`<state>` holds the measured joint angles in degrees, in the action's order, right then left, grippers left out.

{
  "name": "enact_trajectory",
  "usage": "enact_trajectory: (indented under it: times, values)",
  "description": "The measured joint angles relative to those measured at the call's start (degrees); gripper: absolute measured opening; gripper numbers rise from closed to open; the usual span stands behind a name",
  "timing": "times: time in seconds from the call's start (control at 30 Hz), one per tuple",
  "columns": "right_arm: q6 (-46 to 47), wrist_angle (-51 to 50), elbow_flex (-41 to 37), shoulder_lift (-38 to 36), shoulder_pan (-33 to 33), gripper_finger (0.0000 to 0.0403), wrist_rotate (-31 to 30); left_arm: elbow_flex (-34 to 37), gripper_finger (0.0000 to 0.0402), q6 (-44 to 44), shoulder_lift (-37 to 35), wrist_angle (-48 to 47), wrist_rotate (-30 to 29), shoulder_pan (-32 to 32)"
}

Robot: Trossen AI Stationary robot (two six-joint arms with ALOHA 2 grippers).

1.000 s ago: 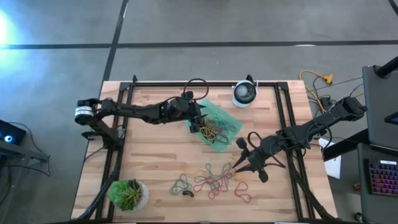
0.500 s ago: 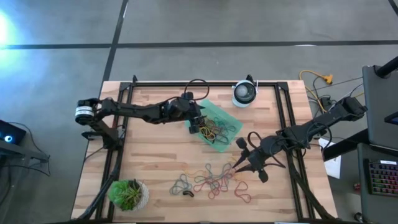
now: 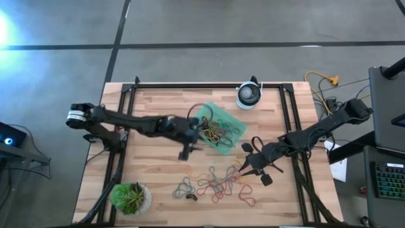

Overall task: Pick and place rubber bands into bin
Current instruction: Put the blue rubber band into the blue bin

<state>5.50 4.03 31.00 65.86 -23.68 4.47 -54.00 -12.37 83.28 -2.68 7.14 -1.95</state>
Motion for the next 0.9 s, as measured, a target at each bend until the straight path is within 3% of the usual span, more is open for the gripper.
enact_trajectory:
  times: [0.2, 0.4, 0.67, 0.9]
  values:
    - [0.10, 15.30, -3.14, 7.02, -0.70, 0.0085, 0.00, 4.72, 0.0165, 0.29, -0.45, -0.73, -0.19, -11.58]
    - [-1.18, 26.44, -2.51, 19.24, -1.33, 0.0082, 0.20, 8.42, 0.0165, 4.65, -0.44, 2.26, -1.57, -19.95]
    - [-5.48, 26.19, 6.00, 32.57, -1.29, 0.0082, 0.33, 8.90, 0.0165, 6.12, -0.96, 2.54, -2.02, -22.63]
    - [-7.59, 18.94, 12.81, 35.47, -1.27, 0.0082, 0.24, 9.14, 0.0165, 6.11, -0.96, 2.73, -4.48, -22.61]
